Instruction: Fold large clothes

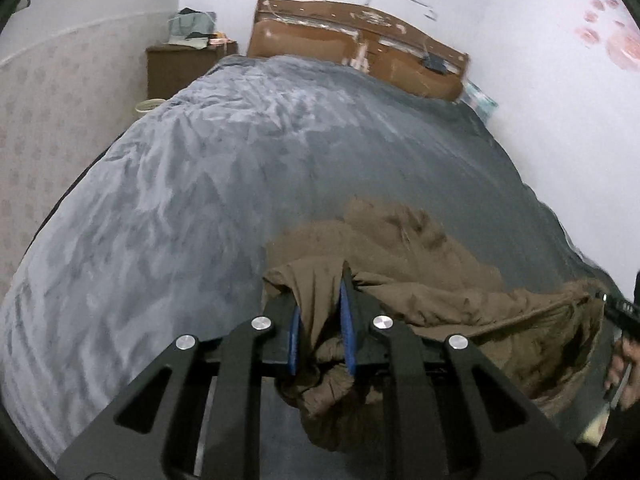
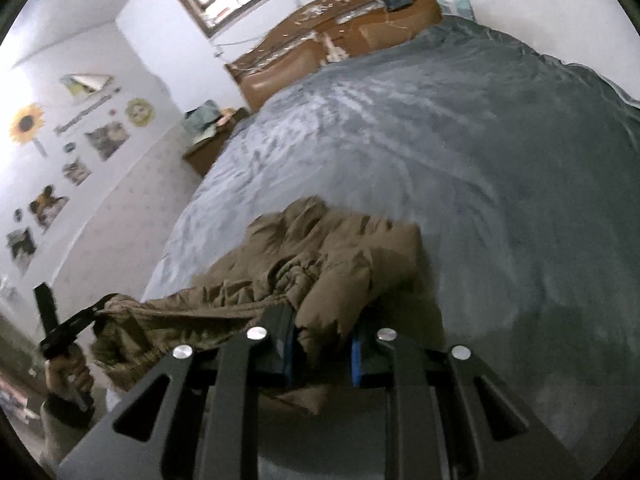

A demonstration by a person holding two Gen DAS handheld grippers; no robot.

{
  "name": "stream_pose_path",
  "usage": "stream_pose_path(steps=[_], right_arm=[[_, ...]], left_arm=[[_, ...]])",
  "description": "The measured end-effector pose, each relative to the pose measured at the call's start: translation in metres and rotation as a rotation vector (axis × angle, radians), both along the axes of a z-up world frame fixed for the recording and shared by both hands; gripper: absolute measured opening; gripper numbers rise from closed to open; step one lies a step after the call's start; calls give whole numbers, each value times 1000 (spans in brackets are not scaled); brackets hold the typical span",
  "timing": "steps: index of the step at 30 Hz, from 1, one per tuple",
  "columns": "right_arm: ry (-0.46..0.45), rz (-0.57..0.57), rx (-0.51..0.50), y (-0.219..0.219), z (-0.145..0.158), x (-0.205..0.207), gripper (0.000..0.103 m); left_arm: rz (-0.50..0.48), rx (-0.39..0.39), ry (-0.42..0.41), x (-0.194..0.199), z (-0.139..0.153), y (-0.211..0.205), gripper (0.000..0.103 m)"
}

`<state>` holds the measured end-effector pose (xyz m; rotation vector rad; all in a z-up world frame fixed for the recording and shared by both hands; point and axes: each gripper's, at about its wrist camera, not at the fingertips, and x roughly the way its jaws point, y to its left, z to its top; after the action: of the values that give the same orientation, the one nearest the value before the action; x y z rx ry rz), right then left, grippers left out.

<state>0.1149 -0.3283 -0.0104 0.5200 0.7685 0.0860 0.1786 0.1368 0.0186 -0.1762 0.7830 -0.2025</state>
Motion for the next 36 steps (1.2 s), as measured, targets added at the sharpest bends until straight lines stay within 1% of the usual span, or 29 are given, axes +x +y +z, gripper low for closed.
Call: stream_pose_path(steps=[3, 5, 7, 8, 9, 10, 11, 12, 13, 14, 15, 16, 17, 18, 19, 21, 22, 23, 25, 26, 28, 29, 31, 34, 36], right_arm=[[28, -31, 0, -4, -18, 46, 20], [53, -42, -4, -6, -36, 77, 20], [64, -41, -7, -5, -51, 97, 21], [75, -47, -23, -4, -63, 110, 24], [83, -55, -26, -4, -72, 117, 26], [92, -63, -26, -4, -80, 120, 34], [111, -73, -25, -5, -90, 128, 44], [118, -74, -24, -5, -95, 129, 50], [118, -72, -23, -7, -98, 128, 58], [107, -70, -19, -8, -96, 127, 69], [90, -69, -12, -10, -92, 123, 75], [49, -79, -9, -14, -83, 118, 88], [13, -98, -15, -16, -75, 114, 95], [-65, -137, -23, -22, -58, 103, 97], [-110, -160, -18, -28, -49, 96, 100], [-165, -175, 2, -40, -37, 85, 101], [-158, -159, 9, -43, -38, 85, 101], [-137, -140, 12, -45, -41, 85, 101], [-49, -104, -21, -46, -62, 86, 101], [-7, -85, -46, -43, -74, 87, 101], [61, -39, -92, -37, -93, 89, 101], [85, -10, -107, -32, -100, 91, 101], [97, 33, -109, -27, -107, 90, 101], [111, 68, -138, -14, -111, 97, 101], [113, 91, -170, -5, -112, 102, 101]], left_arm=[[34, 45, 13, 45, -22, -18, 15], [38, 95, 18, 63, -38, -28, 16], [42, 137, 27, 80, -59, -33, 18], [40, 130, 35, 86, -68, -32, 22], [40, 122, 38, 91, -74, -28, 29], [38, 122, 46, 94, -84, -27, 34], [36, 125, 52, 97, -90, -24, 48], [51, 121, 44, 97, -92, -24, 71], [71, 119, 33, 96, -90, -20, 84], [103, 107, 3, 93, -85, -13, 99], [139, 86, -38, 87, -76, -6, 100], [156, 77, -61, 84, -68, -3, 100], [166, 79, -88, 78, -58, 4, 100], [174, 90, -105, 75, -52, 7, 100], [186, 116, -119, 70, -45, 12, 100], [155, 178, -104, 65, -46, 13, 100], [137, 201, -86, 64, -52, 12, 100], [105, 240, -47, 66, -63, 8, 100], [33, 286, 20, 66, -83, 1, 100], [0, 296, 39, 66, -92, -4, 100], [-61, 271, 66, 66, -103, -12, 100], [-97, 250, 70, 65, -106, -18, 100], [-128, 233, 61, 66, -108, -29, 100], [-139, 240, 38, 66, -108, -44, 100], [-121, 257, 30, 67, -109, -50, 100]])
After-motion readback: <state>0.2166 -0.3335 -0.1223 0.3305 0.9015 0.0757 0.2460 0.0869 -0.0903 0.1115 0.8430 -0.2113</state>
